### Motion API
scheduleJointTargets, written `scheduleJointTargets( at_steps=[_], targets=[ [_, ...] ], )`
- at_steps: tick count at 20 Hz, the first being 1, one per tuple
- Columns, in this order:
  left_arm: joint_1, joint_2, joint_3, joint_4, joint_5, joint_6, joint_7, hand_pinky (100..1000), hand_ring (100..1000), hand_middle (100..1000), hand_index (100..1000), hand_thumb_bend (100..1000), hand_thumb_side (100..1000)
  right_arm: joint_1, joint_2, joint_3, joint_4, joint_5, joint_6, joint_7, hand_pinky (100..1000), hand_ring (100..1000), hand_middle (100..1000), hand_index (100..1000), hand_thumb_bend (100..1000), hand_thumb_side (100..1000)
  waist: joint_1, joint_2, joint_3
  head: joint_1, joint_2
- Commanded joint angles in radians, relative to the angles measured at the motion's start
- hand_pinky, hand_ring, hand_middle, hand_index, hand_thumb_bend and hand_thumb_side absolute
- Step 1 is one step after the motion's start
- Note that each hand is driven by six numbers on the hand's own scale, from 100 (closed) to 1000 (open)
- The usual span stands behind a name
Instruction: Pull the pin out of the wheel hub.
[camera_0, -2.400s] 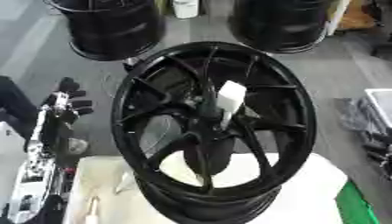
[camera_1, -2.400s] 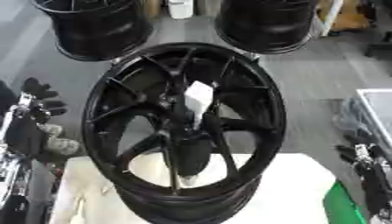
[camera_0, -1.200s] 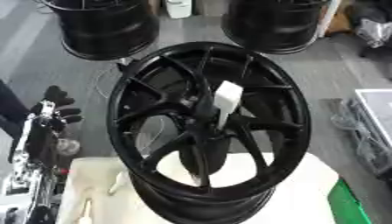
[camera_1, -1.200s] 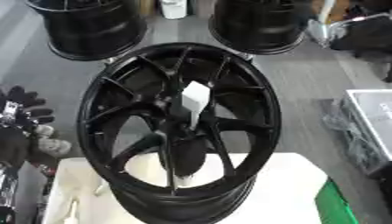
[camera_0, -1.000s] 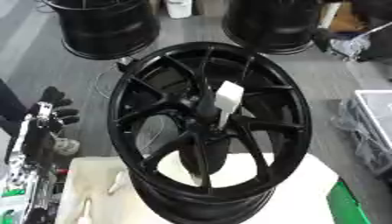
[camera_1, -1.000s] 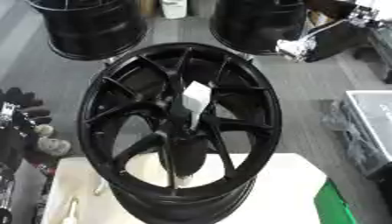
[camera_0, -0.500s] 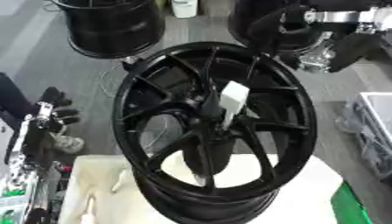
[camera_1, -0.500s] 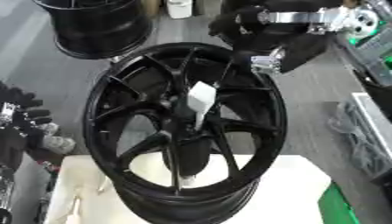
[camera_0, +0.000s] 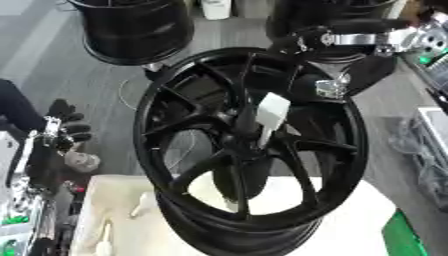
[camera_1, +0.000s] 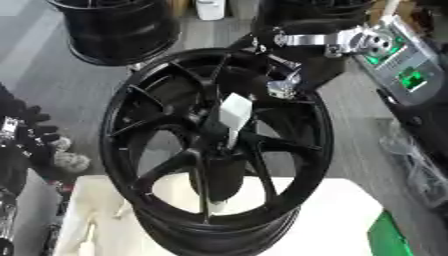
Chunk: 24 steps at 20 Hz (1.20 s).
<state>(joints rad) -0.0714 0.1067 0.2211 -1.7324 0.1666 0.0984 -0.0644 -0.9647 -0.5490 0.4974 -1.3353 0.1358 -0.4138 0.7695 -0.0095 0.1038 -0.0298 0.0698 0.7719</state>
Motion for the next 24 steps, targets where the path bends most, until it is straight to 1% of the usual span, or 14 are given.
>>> scheduleJointTargets(
  at_steps=[1,7,13,15,19,24],
  targets=[
    [-0.012,0.021,-0.002,-0.018,-0.006,-0.001,-0.004,651,610,625,742,538,634,-0.021,-0.011,0.002,-0.009,0.046,-0.172,0.138,816,760,965,1000,100,590,-0.002,-0.008,0.002,0.002,-0.002],
    [-0.015,0.021,-0.002,-0.018,-0.006,-0.001,-0.004,651,610,624,742,540,633,-0.017,-0.011,0.02,-0.008,0.134,-0.232,0.138,817,764,961,1000,100,610,-0.004,-0.006,0.006,0.0,-0.002],
    [-0.017,0.021,-0.002,-0.019,-0.007,0.0,-0.004,652,610,623,741,541,633,-0.012,-0.009,0.024,0.01,0.183,-0.266,0.138,815,764,950,992,100,608,-0.005,-0.004,0.008,0.003,-0.002],
    [-0.018,0.021,-0.002,-0.019,-0.007,0.0,-0.004,652,610,623,741,541,633,-0.01,-0.008,0.028,0.017,0.201,-0.278,0.138,811,748,948,990,100,613,-0.005,-0.003,0.009,0.004,-0.002],
    [-0.018,0.02,-0.002,-0.019,-0.007,0.0,-0.004,652,610,622,741,541,633,-0.007,-0.004,0.032,0.029,0.24,-0.303,0.138,770,706,942,984,100,614,-0.004,-0.001,0.01,0.003,-0.002],
    [-0.019,0.019,-0.001,-0.02,-0.008,0.0,-0.003,651,610,622,741,542,633,-0.002,-0.001,0.037,0.04,0.248,-0.317,0.138,767,680,933,981,100,619,-0.003,0.001,0.009,0.005,-0.002]
  ],
)
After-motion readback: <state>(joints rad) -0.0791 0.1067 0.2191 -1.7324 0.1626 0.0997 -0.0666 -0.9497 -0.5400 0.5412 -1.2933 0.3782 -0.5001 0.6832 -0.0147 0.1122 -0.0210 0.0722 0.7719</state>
